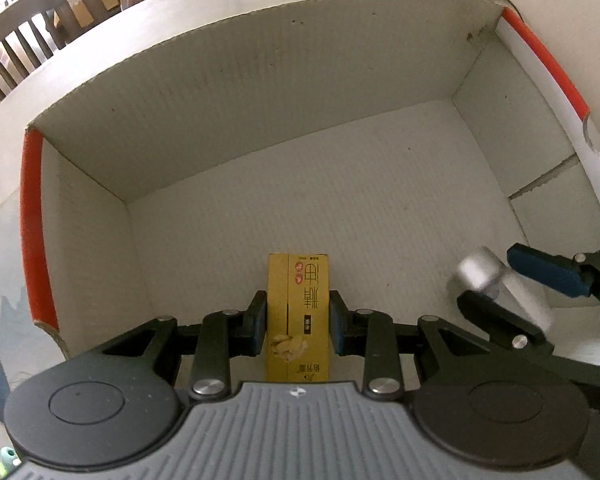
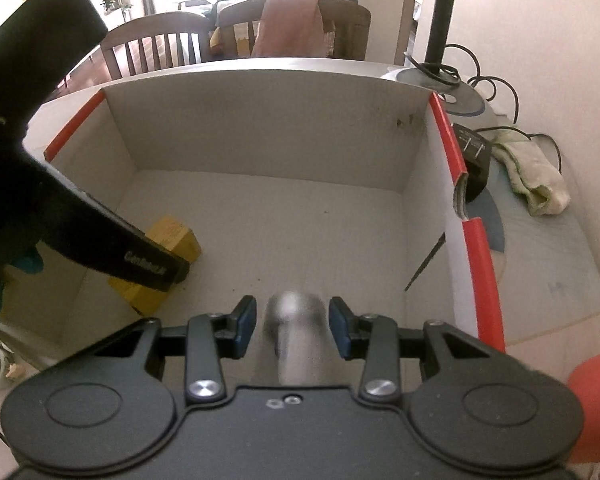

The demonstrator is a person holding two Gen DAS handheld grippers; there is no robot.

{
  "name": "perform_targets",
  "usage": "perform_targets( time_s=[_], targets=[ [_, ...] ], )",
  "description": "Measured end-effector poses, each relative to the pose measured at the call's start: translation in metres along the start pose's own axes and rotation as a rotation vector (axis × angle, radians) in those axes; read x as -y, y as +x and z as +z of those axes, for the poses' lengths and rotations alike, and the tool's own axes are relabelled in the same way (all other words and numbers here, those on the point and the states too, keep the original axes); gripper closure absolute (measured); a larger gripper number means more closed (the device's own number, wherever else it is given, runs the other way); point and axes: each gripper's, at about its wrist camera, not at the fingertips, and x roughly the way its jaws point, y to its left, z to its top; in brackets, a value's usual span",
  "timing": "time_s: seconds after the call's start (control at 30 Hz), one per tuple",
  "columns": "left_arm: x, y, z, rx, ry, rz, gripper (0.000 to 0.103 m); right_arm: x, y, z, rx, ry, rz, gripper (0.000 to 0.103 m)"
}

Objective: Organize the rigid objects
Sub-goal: 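Open both grippers to drop the yellow box and glass bottle inside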

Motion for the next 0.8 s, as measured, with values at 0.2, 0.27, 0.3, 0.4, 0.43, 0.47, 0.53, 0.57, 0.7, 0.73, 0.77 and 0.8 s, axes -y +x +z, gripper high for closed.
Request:
perform_targets(
  time_s=[0.2, 0.27, 0.3, 0.4, 0.43, 0.47, 0.53, 0.57, 0.7, 0.73, 0.77, 0.8],
  targets=[
    [0.001, -0.008, 0.001, 0.025, 0.004, 0.007, 0.073, -0.002, -0.005, 0.004, 0.006, 0.003, -0.002, 0.056],
    [-0.001, -0.014, -0.003, 0.036, -0.002, 0.001, 0.073, -0.002, -0.007, 0.005, 0.013, 0.005, 0.001, 0.055],
    [-0.002, -0.017, -0.005, 0.045, -0.006, 0.002, 0.073, -0.001, -0.007, 0.006, 0.018, 0.006, 0.005, 0.054],
    [-0.006, -0.028, -0.011, 0.070, -0.021, -0.006, 0.073, -0.001, -0.015, 0.008, 0.041, 0.012, 0.015, 0.050],
    [-0.007, -0.033, -0.013, 0.080, -0.027, -0.007, 0.073, -0.001, -0.017, 0.009, 0.049, 0.015, 0.020, 0.047],
    [-0.008, -0.037, -0.017, 0.089, -0.031, -0.008, 0.073, 0.000, -0.022, 0.009, 0.058, 0.020, 0.025, 0.046],
    [-0.011, -0.047, -0.023, 0.110, -0.040, -0.014, 0.073, 0.000, -0.027, 0.011, 0.076, 0.028, 0.038, 0.040],
    [-0.010, -0.049, -0.026, 0.120, -0.044, -0.017, 0.073, 0.000, -0.031, 0.010, 0.085, 0.031, 0.043, 0.040],
    [-0.016, -0.070, -0.043, 0.167, -0.066, -0.033, 0.073, -0.001, -0.050, 0.007, 0.119, 0.034, 0.067, 0.036],
    [-0.016, -0.071, -0.046, 0.178, -0.073, -0.036, 0.073, -0.001, -0.056, 0.007, 0.131, 0.034, 0.075, 0.033],
    [-0.015, -0.077, -0.047, 0.188, -0.081, -0.042, 0.073, -0.002, -0.061, 0.006, 0.143, 0.034, 0.082, 0.032],
    [-0.018, -0.085, -0.054, 0.202, -0.092, -0.049, 0.073, -0.004, -0.064, 0.007, 0.153, 0.036, 0.088, 0.031]
  ],
)
